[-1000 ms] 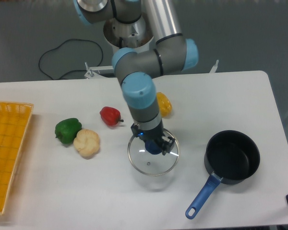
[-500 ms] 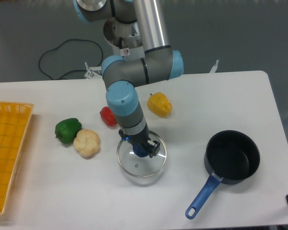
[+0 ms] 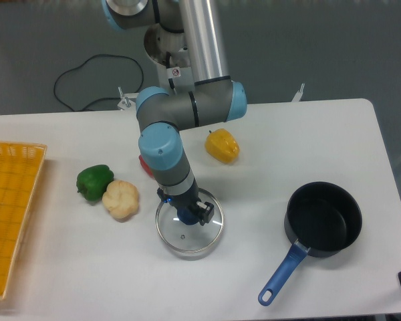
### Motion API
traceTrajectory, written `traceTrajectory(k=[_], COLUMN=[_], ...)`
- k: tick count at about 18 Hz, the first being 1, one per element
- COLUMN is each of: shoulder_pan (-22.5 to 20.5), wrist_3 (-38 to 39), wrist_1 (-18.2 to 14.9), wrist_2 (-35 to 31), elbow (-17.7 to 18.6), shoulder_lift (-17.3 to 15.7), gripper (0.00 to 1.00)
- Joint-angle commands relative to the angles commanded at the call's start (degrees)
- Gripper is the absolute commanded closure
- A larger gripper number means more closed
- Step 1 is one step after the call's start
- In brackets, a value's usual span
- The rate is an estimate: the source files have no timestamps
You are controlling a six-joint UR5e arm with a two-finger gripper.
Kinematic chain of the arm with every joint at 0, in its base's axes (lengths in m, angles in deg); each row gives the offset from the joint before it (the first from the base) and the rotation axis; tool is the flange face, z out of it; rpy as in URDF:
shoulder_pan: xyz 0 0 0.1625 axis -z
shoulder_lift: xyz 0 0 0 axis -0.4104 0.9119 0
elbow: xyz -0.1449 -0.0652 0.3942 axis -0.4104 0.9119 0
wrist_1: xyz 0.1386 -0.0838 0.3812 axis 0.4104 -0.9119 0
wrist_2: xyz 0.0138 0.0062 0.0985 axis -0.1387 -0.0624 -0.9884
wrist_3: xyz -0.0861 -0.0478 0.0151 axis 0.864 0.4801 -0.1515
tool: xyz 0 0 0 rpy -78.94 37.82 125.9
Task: Place the lid on the table
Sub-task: 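Lower the held glass lid onto the table beside the cauliflower, then set the lid flat on the table and open the gripper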
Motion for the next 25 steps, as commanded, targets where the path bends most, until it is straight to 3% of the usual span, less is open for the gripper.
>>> traceTrajectory(k=[8, 25], shoulder_pan=[0.8, 1.1], wrist_3=[1.3, 1.6], wrist_1=[1.7, 1.7], wrist_2=[0.0, -0.3], elbow=[-0.4, -0.4], shoulder_lift=[1.7, 2.8], gripper=[0.37, 0.36])
